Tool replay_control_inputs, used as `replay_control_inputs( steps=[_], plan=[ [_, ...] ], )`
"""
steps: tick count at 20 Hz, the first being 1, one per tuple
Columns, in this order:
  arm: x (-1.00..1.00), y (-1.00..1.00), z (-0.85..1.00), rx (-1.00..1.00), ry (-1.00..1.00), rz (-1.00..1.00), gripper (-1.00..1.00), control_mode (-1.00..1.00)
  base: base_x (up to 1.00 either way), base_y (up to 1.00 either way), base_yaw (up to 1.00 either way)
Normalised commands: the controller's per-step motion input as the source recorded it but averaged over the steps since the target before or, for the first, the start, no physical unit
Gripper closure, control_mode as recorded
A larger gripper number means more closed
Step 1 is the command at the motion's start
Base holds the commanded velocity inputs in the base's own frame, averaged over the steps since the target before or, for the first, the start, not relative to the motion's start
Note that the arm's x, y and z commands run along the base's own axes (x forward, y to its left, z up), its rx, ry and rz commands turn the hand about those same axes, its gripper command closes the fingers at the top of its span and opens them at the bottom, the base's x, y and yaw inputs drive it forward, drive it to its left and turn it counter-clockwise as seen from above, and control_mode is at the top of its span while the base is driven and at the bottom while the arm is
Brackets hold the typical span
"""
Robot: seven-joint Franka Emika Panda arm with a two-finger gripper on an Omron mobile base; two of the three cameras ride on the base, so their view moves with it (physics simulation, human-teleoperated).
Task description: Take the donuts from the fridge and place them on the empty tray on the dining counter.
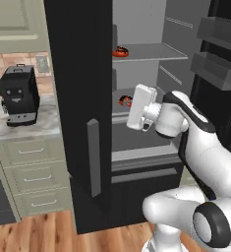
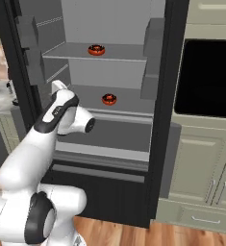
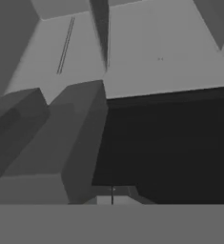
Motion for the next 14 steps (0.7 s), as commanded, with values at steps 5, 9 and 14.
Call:
replay_control_inputs(
  steps=[5, 9, 14],
  plan=[
    [0.57, 0.17, -0.06, 0.00, 0.20, 0.26, 1.00, -1.00, 0.00, 0.00, 0.00],
    [0.56, 0.46, -0.15, 0.00, 0.19, 0.19, 1.00, -1.00, 0.00, 0.00, 0.00],
    [0.27, 0.60, -0.41, 0.01, 0.07, 0.23, 1.00, -1.00, 0.00, 0.00, 0.00]
  ],
)
